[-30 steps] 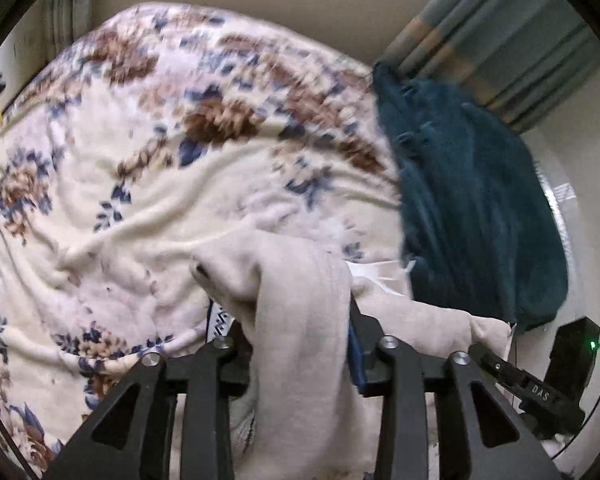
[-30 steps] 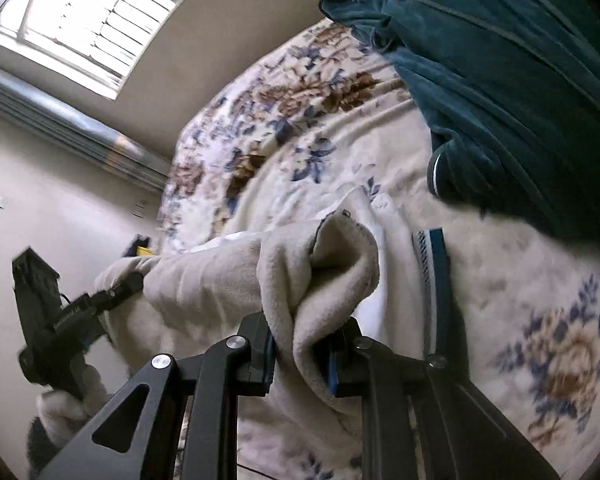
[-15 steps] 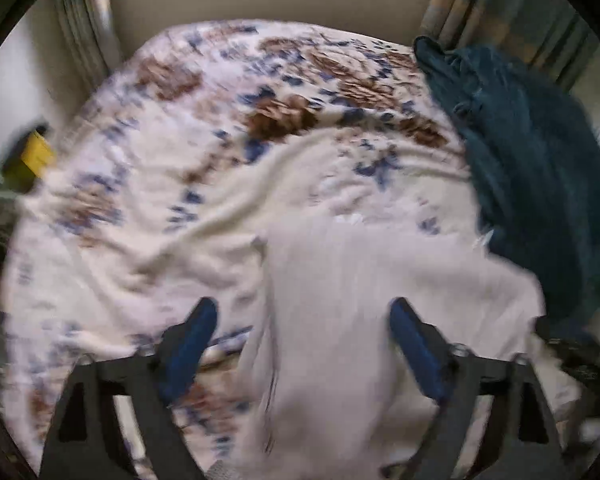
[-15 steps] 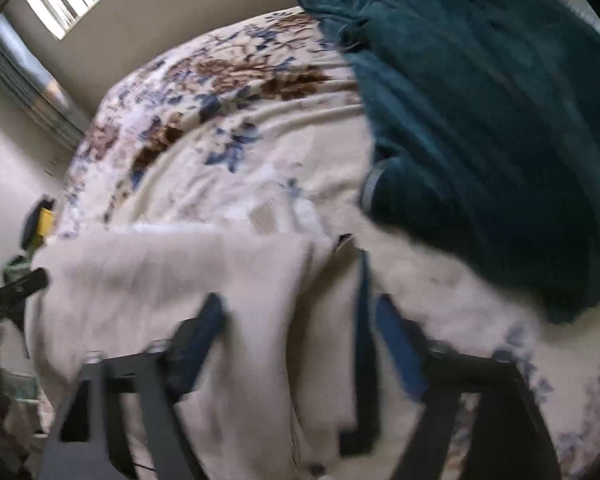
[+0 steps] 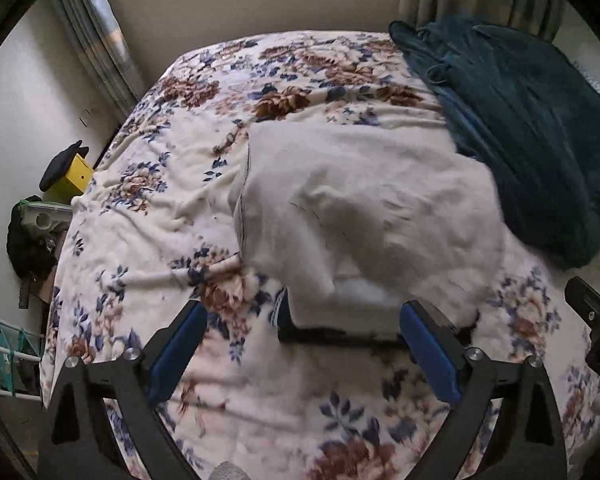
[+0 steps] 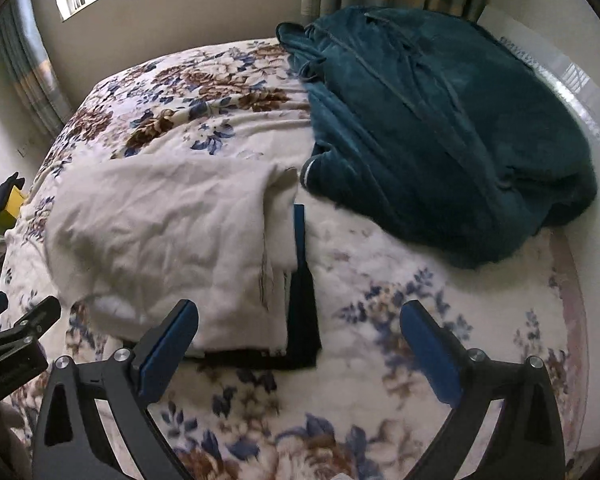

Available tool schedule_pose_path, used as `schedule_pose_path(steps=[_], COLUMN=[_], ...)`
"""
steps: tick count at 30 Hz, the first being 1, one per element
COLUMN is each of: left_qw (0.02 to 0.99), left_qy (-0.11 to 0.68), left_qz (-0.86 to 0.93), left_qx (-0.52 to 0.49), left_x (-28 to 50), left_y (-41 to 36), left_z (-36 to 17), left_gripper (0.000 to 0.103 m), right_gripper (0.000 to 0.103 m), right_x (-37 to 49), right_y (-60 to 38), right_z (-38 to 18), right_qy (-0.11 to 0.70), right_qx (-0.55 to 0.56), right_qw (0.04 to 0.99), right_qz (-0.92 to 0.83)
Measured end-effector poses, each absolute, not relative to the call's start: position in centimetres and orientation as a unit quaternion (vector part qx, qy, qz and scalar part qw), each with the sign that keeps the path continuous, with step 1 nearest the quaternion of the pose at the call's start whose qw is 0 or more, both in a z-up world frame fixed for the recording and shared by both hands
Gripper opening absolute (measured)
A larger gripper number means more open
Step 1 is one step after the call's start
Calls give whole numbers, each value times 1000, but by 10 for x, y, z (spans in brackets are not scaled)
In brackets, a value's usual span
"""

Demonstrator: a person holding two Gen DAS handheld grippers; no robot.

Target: Fold small clothes

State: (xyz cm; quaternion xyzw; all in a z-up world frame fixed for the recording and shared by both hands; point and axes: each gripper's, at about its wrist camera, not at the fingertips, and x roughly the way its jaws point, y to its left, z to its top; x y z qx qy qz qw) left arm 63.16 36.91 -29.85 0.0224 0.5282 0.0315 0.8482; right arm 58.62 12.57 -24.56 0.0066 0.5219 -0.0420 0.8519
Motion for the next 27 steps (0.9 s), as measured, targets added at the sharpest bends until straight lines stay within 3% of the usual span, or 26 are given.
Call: schedule_pose_path(steps=[19, 27], left_qw=[909, 929], left_qy=[416, 369], left_qz=[15, 20], left_qx=[19, 26], left_x=[430, 353], left_y=[356, 357], left_z=[-93, -33], left_gripper=[98, 98], right_gripper=[102, 102], right_x=[353, 252], right_y=[105, 99], right_z=[10, 90], right_qy=[394, 347], right_qx=[-8, -10], right_qw=[919, 938], right_qz=[-29, -16])
